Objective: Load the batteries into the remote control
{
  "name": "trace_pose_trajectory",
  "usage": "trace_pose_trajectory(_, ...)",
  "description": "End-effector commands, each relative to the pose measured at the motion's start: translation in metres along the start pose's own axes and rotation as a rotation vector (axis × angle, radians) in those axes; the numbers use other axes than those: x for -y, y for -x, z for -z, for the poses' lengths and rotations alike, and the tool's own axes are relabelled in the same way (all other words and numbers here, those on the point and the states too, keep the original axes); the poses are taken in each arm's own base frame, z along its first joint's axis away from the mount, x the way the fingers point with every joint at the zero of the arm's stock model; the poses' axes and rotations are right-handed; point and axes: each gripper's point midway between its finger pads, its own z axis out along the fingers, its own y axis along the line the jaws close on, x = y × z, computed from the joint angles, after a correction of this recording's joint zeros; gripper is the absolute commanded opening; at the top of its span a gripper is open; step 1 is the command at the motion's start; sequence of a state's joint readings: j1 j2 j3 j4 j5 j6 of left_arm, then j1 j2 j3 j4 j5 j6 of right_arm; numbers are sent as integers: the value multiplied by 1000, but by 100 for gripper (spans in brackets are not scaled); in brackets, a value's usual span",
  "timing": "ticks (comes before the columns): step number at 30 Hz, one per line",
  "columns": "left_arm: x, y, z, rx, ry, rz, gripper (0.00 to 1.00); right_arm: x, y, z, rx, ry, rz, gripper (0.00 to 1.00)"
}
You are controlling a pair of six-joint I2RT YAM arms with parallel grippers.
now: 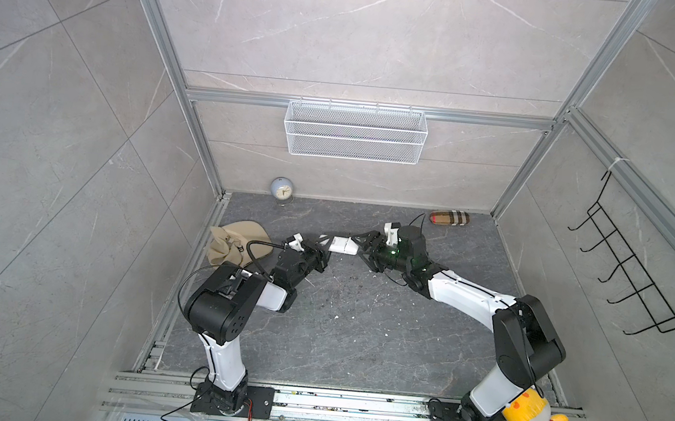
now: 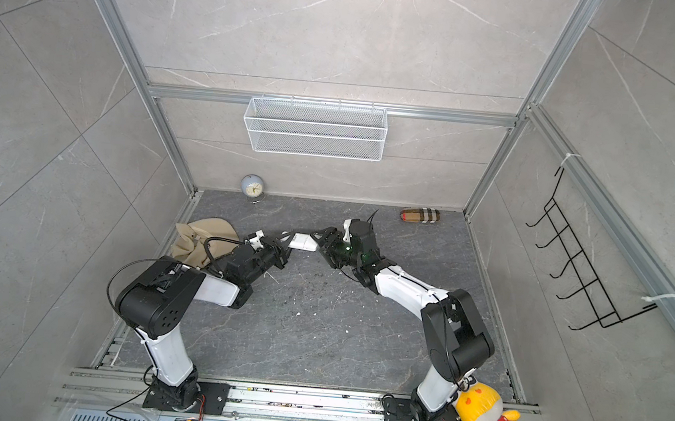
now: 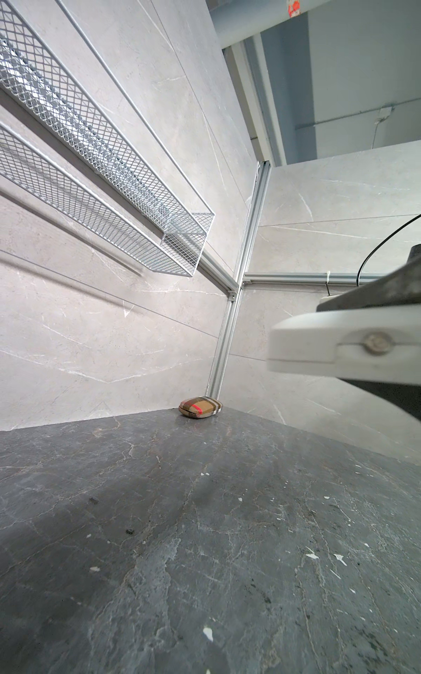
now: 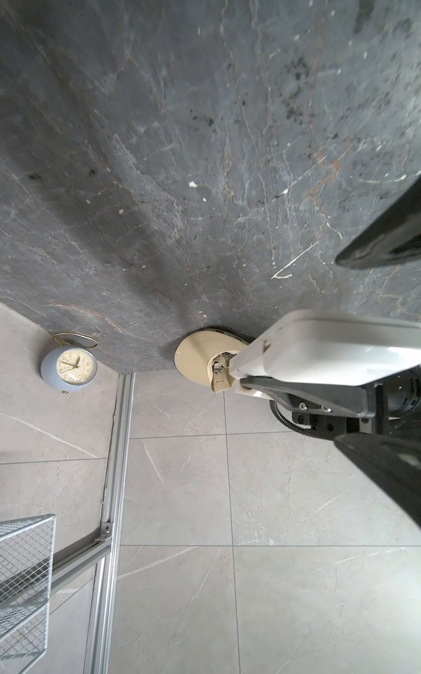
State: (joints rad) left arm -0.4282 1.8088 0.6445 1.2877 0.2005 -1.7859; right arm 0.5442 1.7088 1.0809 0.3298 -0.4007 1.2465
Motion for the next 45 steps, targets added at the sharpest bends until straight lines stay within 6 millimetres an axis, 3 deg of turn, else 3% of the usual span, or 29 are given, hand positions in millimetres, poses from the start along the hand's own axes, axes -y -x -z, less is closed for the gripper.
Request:
trace_pose_trajectory(1,35,-9,-1,-23,-106,-10,0,-10,-2,-9,-15,30,2,65)
trace_pose_trajectory(30,48,-13,-4,-43,-148,-3,0,-15,-6,-17,-24,30,17,42)
trace_pose_trajectory(45,58,-9,-1,-33,-172,-8,0,-1,-7,-15,-9,-3,2,29)
